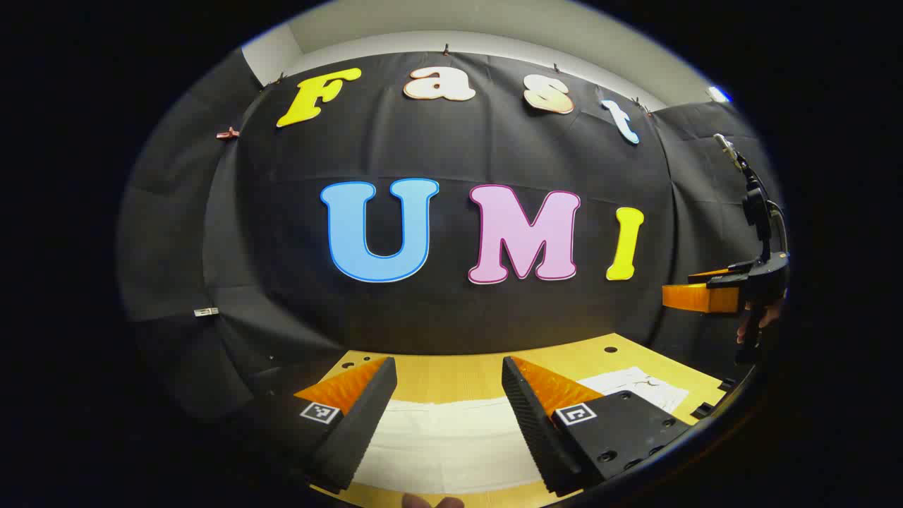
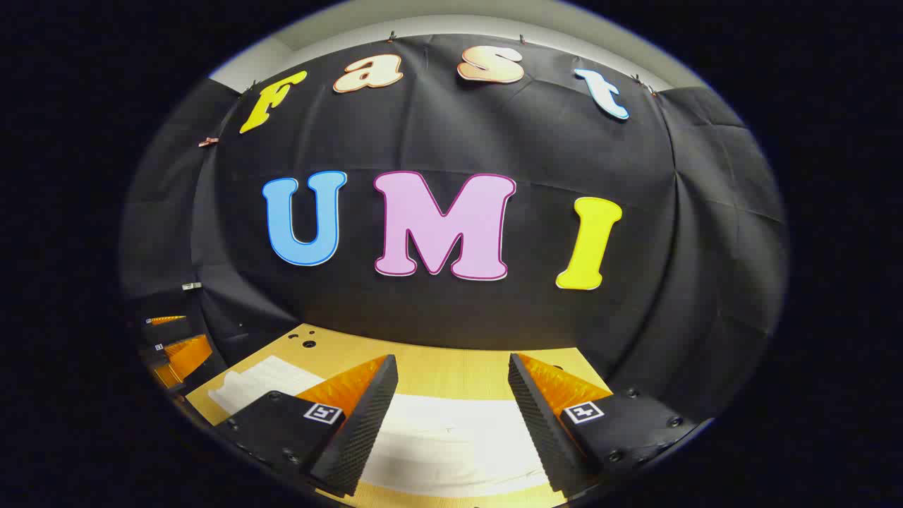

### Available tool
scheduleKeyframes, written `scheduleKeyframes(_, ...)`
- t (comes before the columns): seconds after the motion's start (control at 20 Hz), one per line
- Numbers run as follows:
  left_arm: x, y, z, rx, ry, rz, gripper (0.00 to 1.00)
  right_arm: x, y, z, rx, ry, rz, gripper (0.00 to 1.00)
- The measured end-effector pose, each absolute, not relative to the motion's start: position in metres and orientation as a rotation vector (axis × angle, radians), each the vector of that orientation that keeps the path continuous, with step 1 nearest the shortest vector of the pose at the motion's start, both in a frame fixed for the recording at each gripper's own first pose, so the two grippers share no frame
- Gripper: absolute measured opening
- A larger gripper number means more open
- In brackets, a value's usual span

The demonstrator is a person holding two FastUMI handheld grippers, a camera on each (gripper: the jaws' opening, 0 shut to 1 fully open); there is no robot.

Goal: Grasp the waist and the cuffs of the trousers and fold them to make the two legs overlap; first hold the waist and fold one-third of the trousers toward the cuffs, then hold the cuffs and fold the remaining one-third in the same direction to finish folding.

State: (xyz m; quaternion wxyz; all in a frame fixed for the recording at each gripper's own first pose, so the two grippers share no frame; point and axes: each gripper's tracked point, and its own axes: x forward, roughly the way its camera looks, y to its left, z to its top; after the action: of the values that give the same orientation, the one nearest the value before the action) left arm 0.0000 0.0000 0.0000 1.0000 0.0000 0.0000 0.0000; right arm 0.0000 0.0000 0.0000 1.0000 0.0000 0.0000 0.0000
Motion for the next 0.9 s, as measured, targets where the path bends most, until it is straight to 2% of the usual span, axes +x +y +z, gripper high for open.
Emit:
scheduleKeyframes(0.35, 0.004, 0.01, -0.005, -0.095, 0.014, -0.001, 0.95, -0.004, 0.003, 0.002, 0.068, -0.021, 0.014, 0.96)
scheduleKeyframes(0.9, -0.011, 0.034, -0.011, 0.002, 0.015, 0.027, 0.94, -0.009, -0.008, -0.011, 0.038, -0.015, 0.036, 0.95)
